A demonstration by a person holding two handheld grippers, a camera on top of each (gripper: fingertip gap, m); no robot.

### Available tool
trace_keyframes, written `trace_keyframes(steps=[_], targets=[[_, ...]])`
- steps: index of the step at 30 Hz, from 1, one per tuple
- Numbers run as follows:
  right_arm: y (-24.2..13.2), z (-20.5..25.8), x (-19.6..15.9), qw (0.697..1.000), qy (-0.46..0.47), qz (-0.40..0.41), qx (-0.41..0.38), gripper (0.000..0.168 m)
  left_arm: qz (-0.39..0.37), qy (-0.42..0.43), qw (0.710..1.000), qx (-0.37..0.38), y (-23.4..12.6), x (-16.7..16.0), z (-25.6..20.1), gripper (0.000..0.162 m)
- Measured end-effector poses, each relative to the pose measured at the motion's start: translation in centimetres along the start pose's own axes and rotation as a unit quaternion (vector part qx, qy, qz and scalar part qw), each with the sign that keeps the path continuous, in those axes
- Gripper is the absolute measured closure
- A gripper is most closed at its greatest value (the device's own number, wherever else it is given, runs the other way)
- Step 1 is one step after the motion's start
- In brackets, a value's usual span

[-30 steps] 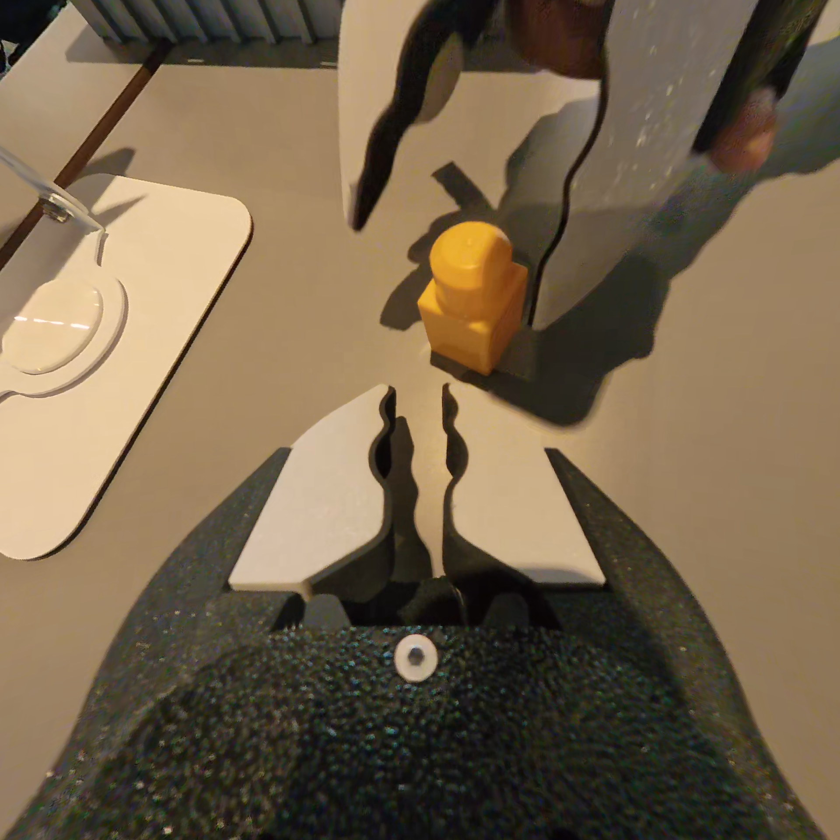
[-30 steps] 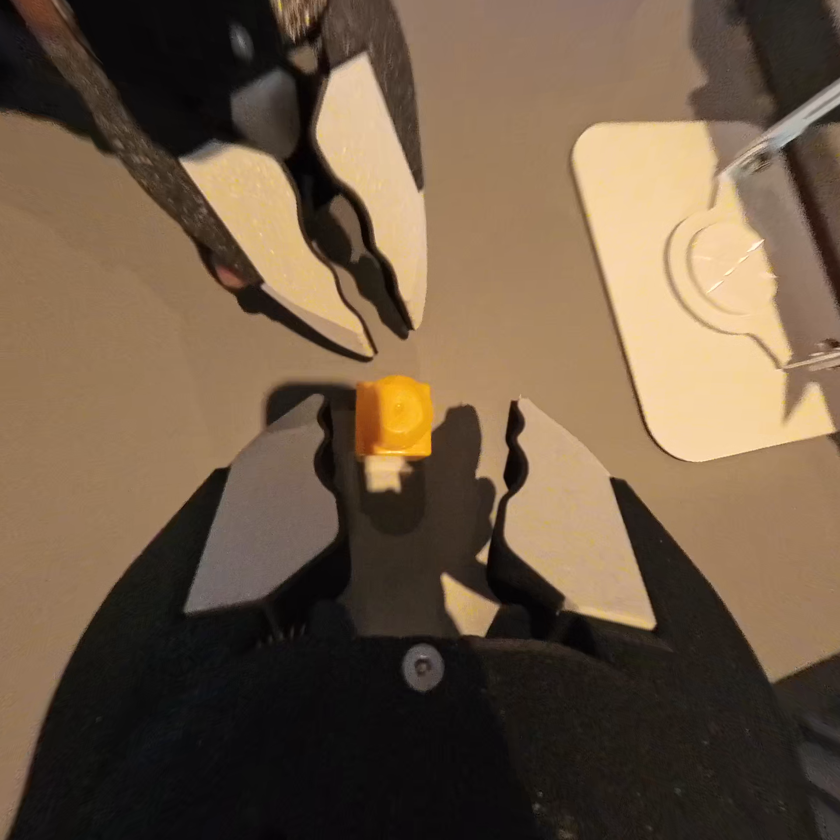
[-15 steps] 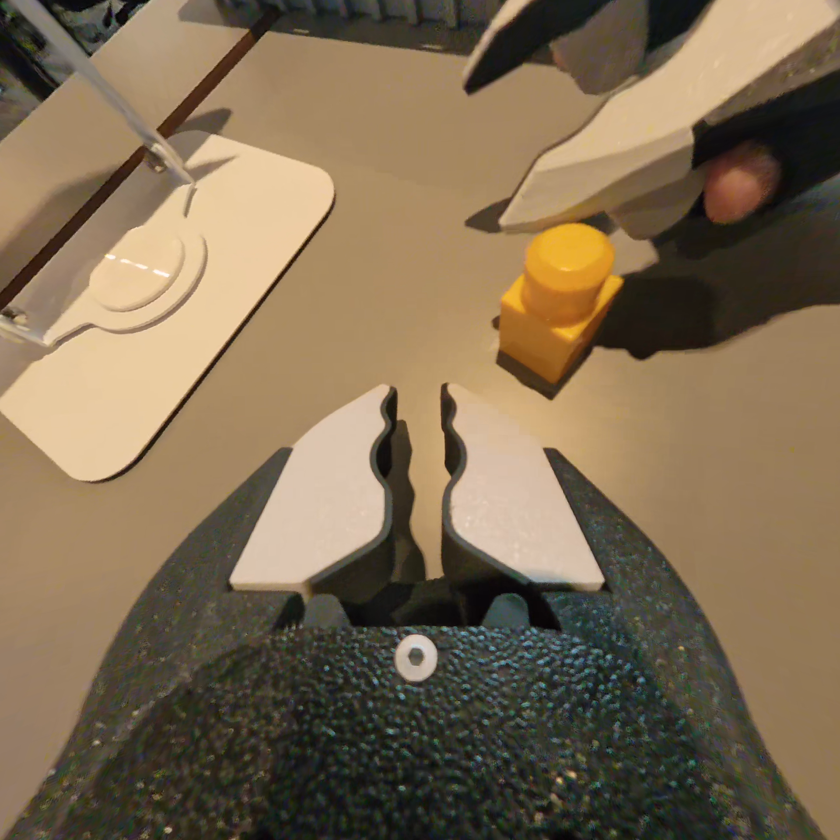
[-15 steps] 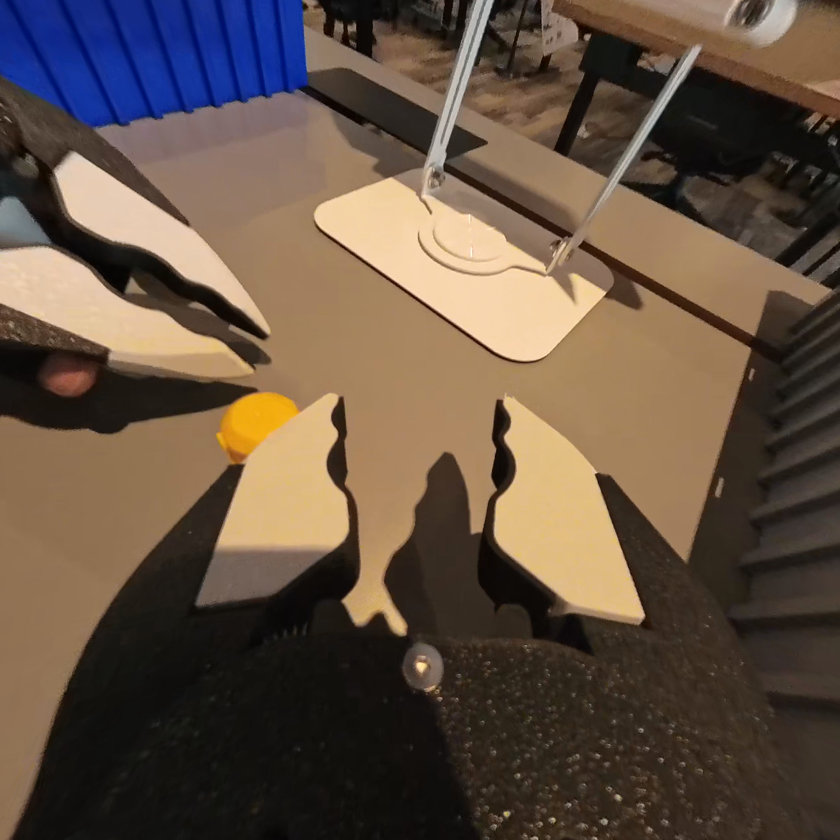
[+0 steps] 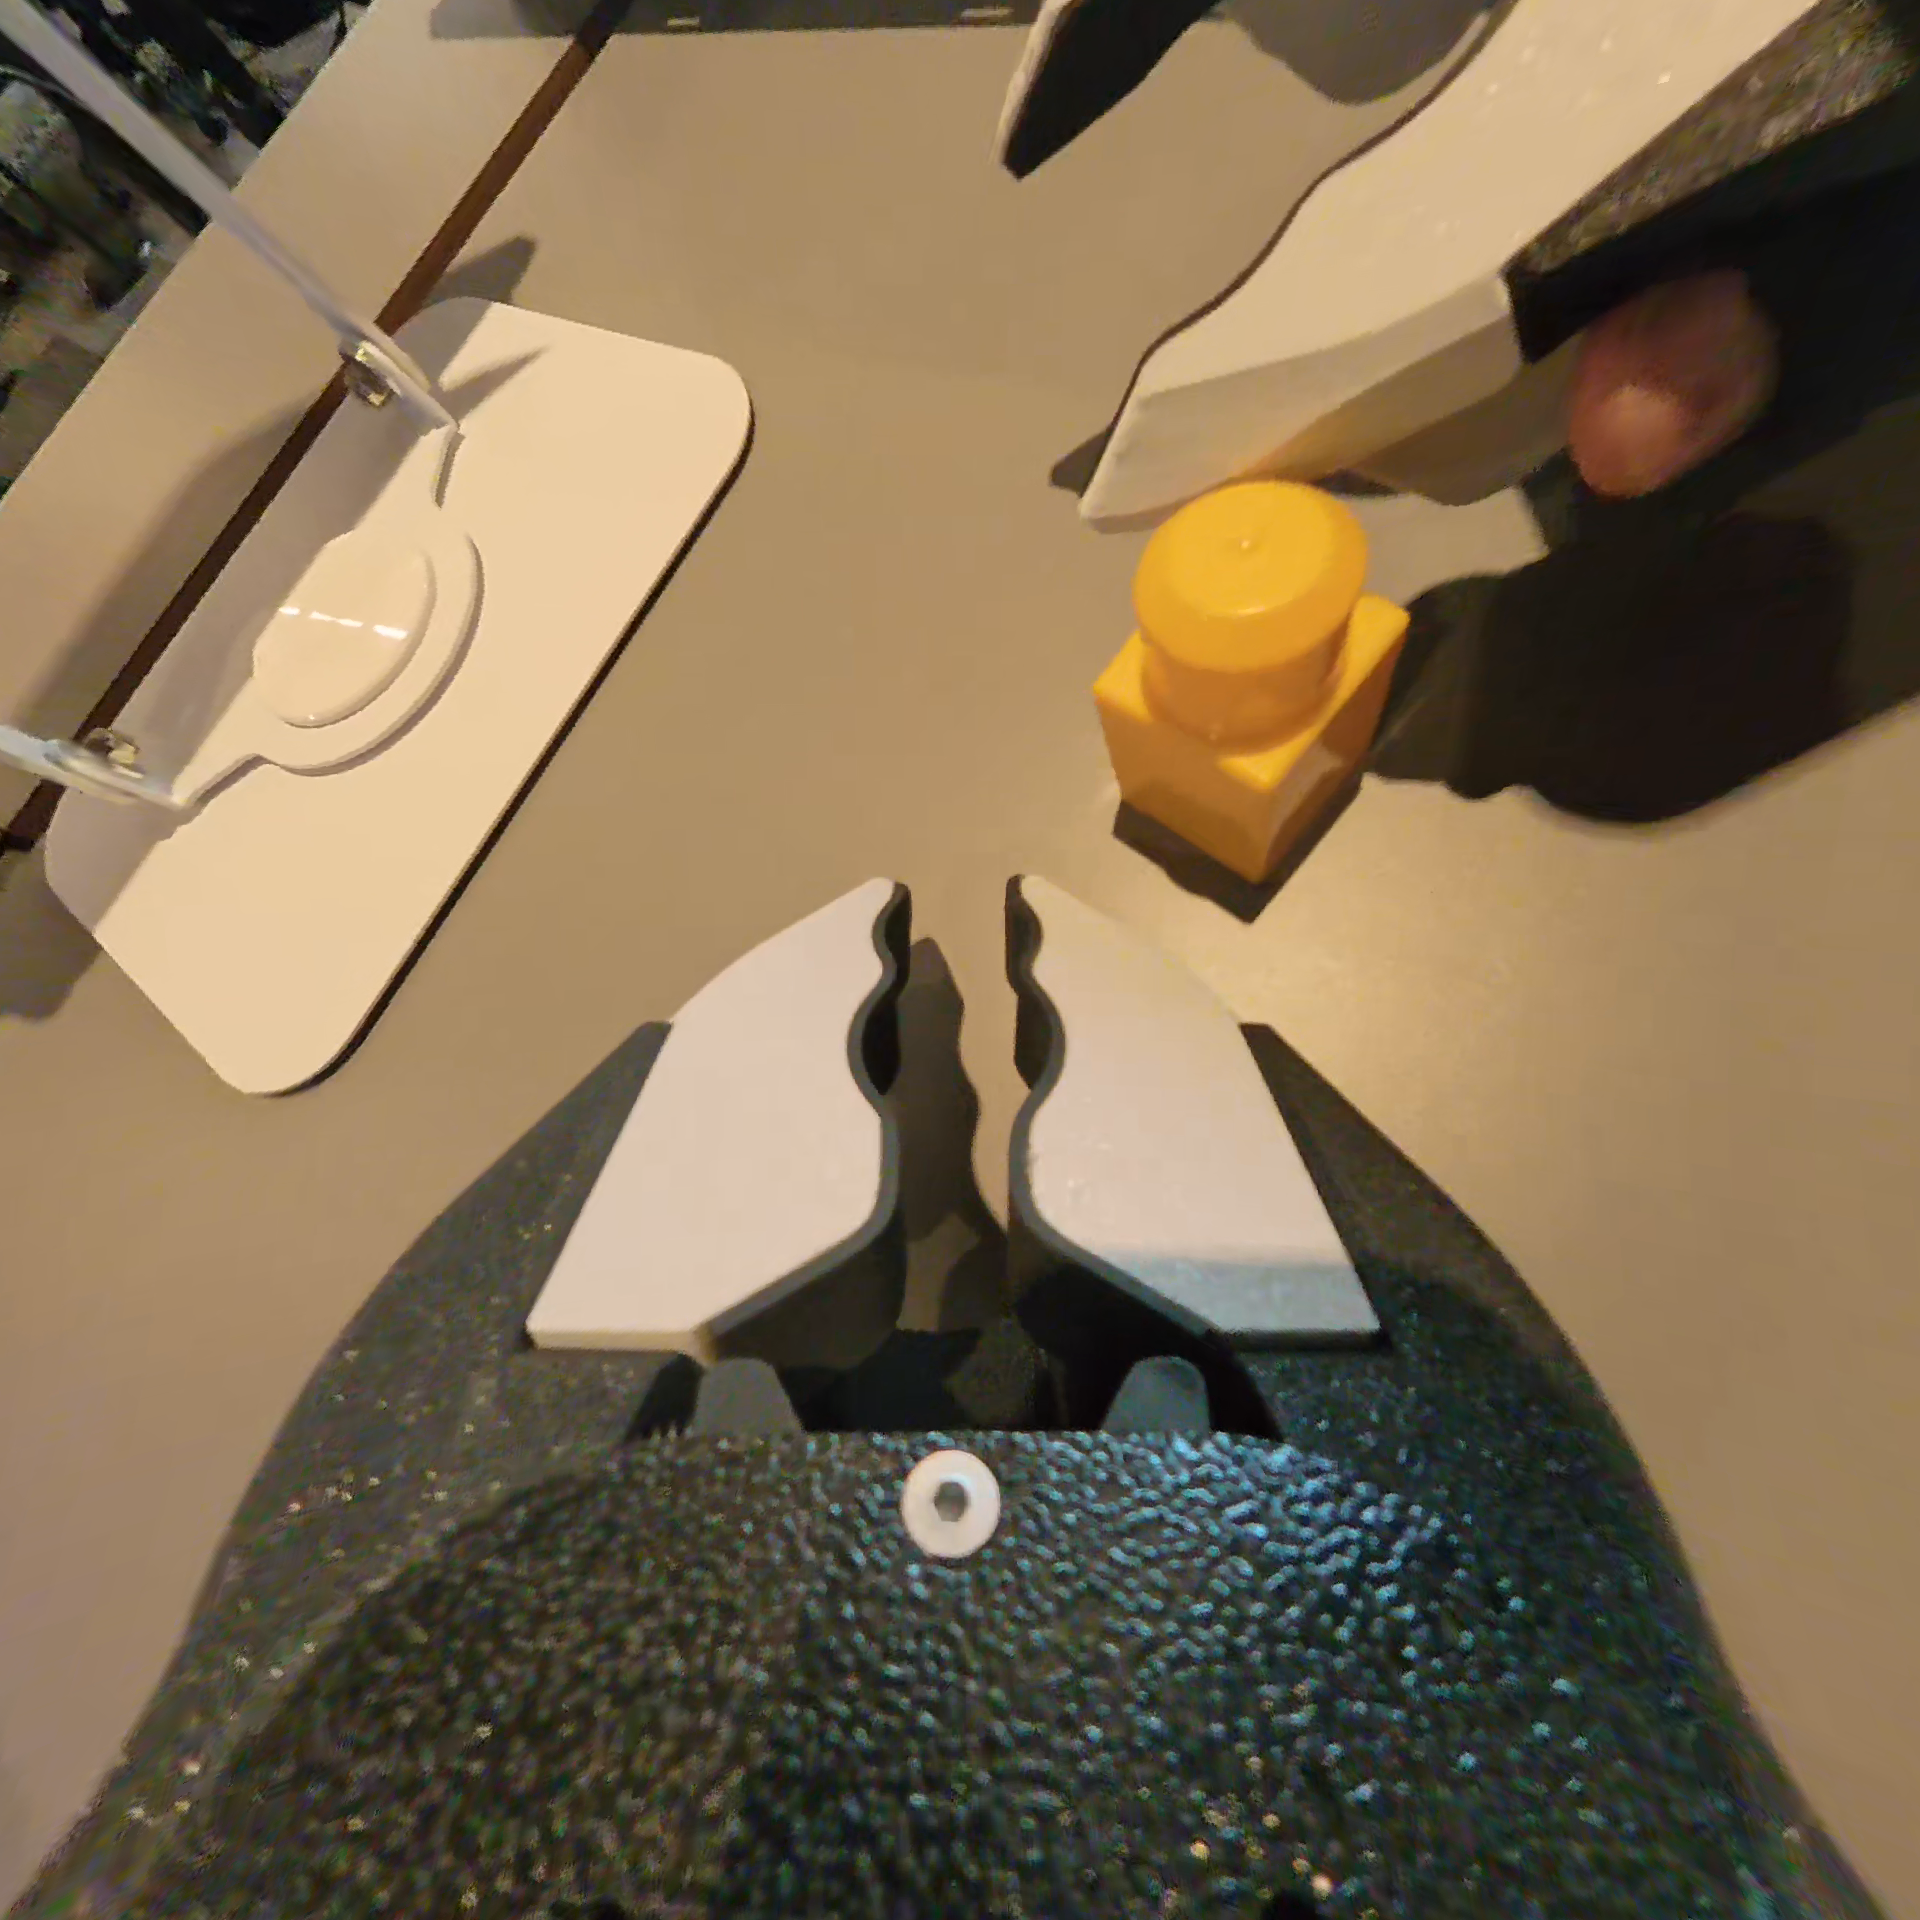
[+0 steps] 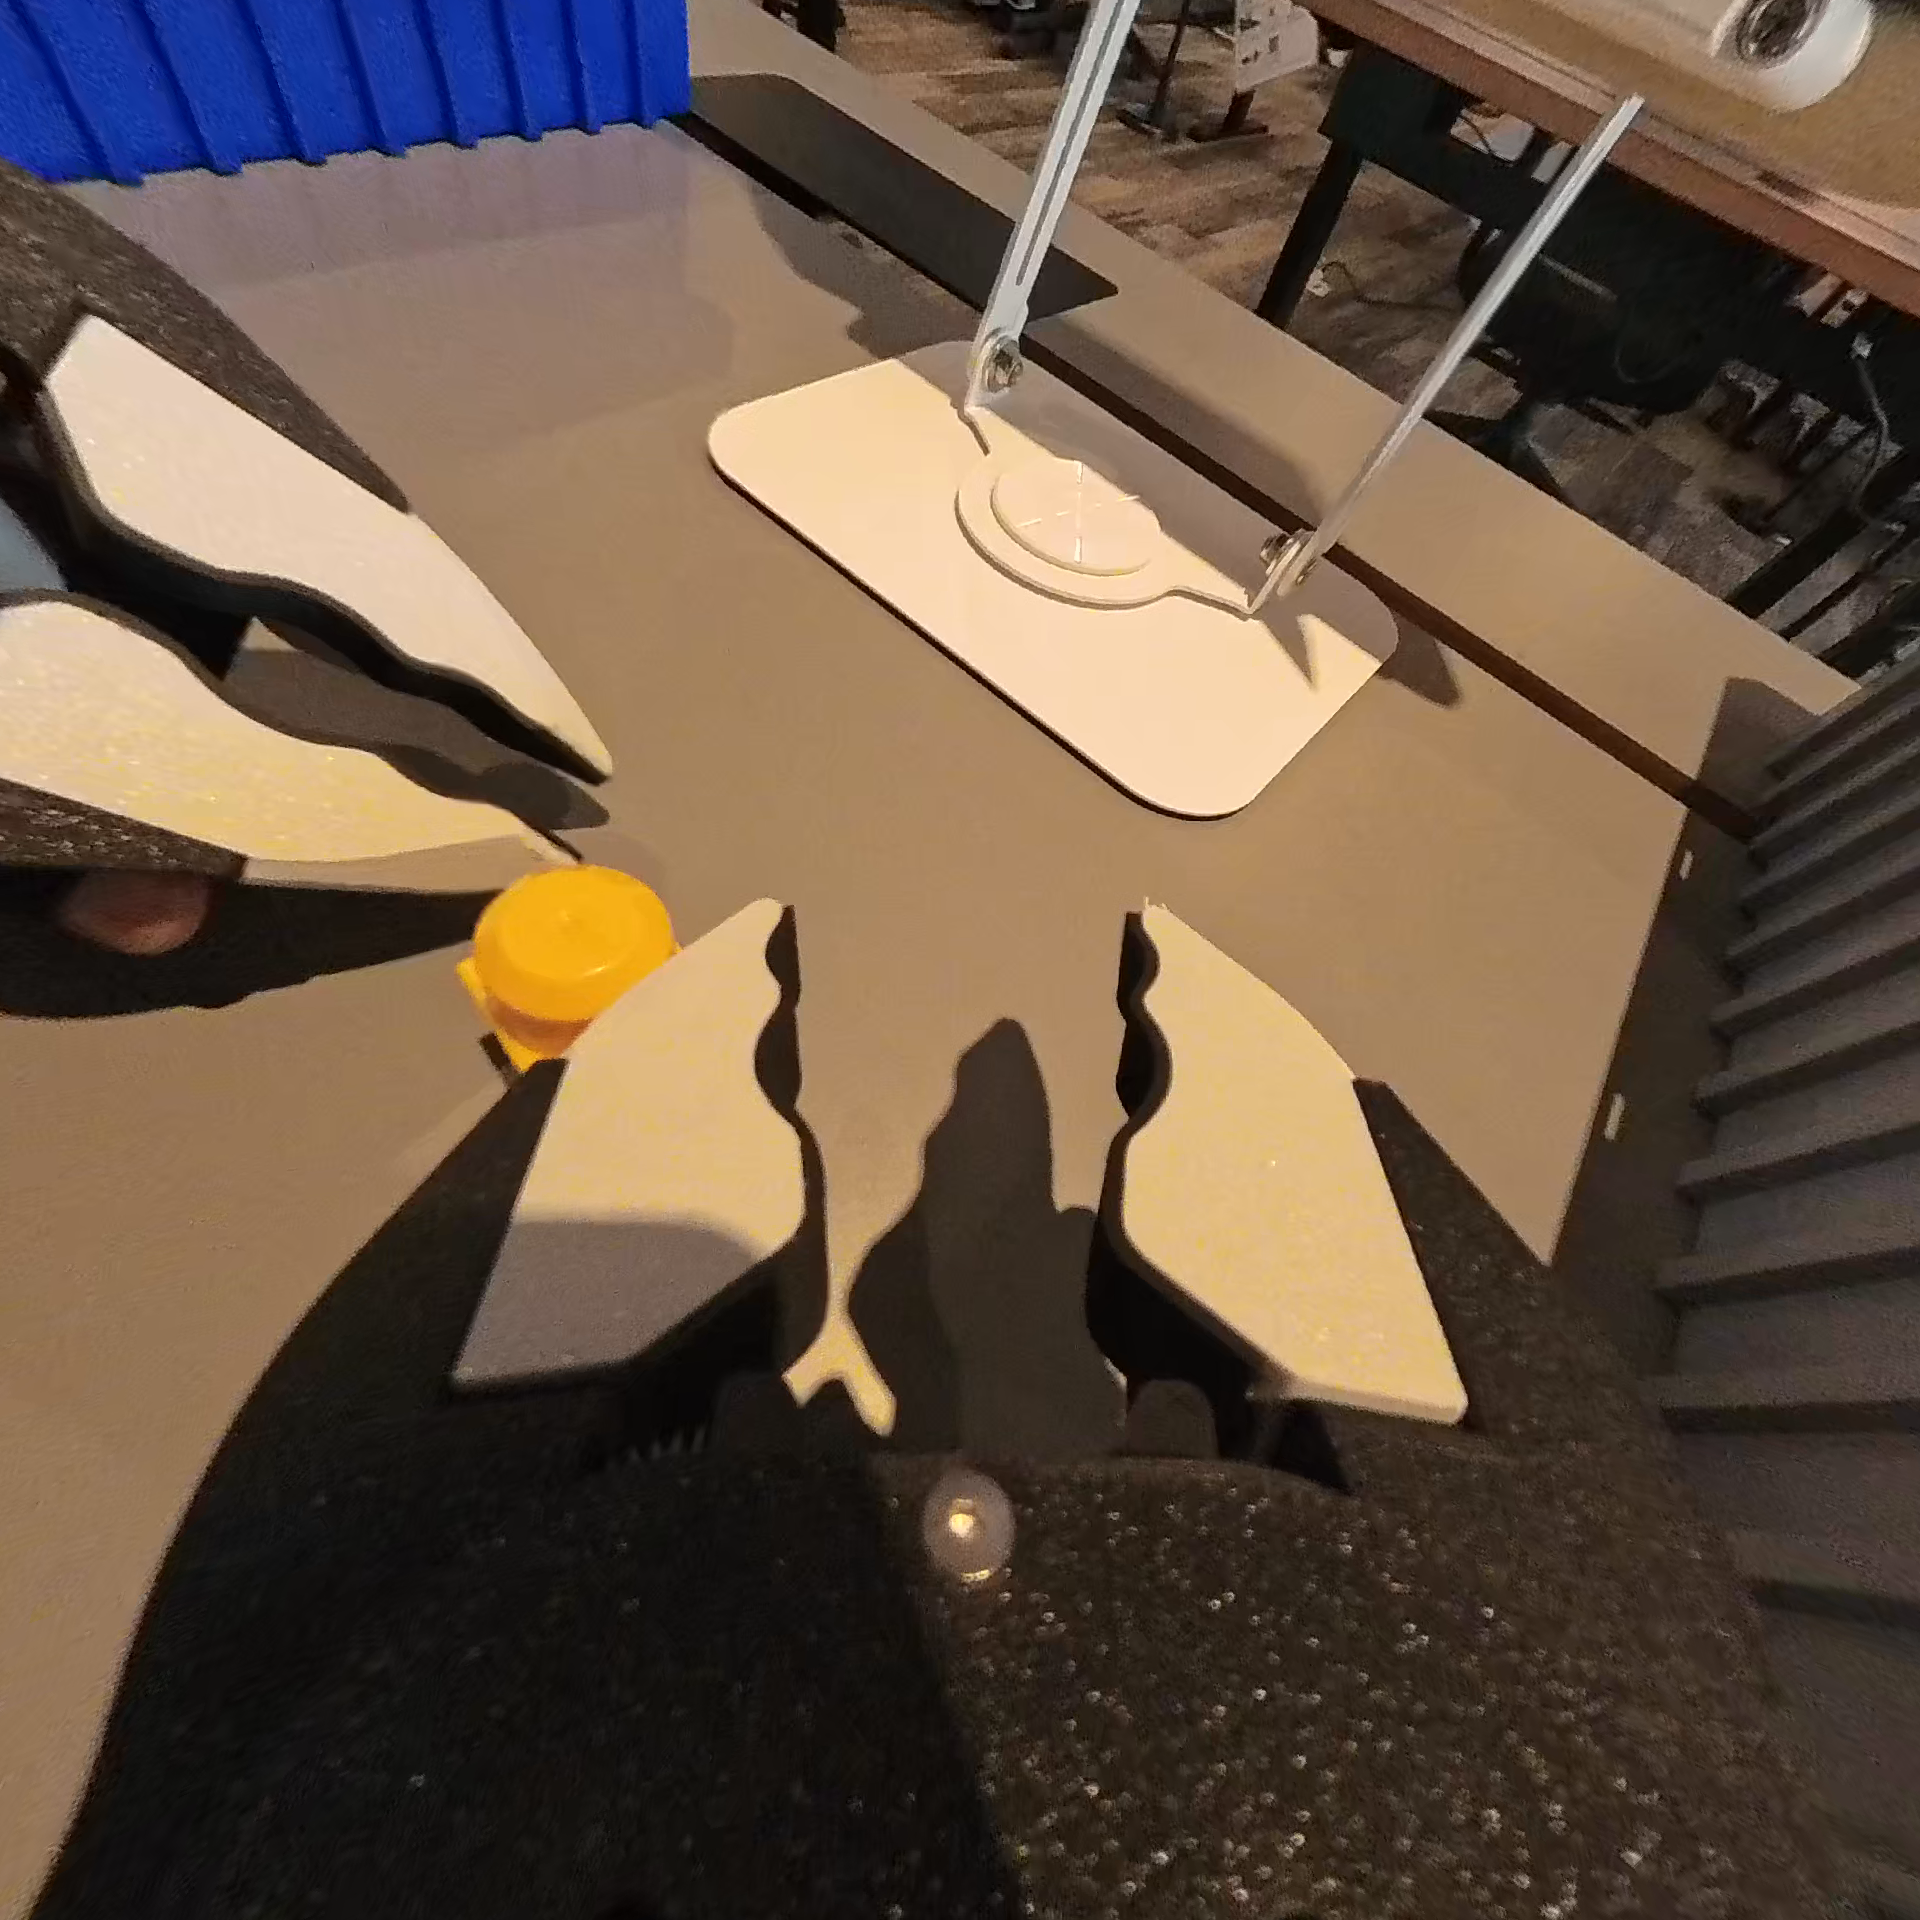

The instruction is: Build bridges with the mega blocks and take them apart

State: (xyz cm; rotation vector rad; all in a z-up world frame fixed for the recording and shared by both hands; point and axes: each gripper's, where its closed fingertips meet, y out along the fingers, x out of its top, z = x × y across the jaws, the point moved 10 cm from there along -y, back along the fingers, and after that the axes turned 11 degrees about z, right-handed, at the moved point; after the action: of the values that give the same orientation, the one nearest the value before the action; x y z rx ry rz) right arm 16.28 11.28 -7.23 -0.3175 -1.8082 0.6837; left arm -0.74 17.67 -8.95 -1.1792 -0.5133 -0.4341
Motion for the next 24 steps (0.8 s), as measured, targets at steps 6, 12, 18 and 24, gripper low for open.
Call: trace_keyframes(steps=[6,12,18,24], targets=[[-0.4,-0.4,-0.3,1.000,0.015,-0.007,-0.001,0.109,-0.011,-0.064,0.998,0.025,-4.5,-2.6,1.4,0.144],[-0.4,-0.3,-0.4,1.000,0.014,-0.011,0.006,0.109,0.009,-0.099,0.985,0.140,-17.0,-7.6,7.9,0.143],[-0.6,-0.3,-0.4,1.000,0.013,-0.019,0.012,0.110,0.084,-0.159,0.974,0.134,-26.4,-15.5,19.2,0.132],[-0.8,0.6,-0.4,0.999,-0.031,-0.033,-0.008,0.114,0.198,-0.102,0.973,0.069,-24.4,-23.0,27.0,0.115]])
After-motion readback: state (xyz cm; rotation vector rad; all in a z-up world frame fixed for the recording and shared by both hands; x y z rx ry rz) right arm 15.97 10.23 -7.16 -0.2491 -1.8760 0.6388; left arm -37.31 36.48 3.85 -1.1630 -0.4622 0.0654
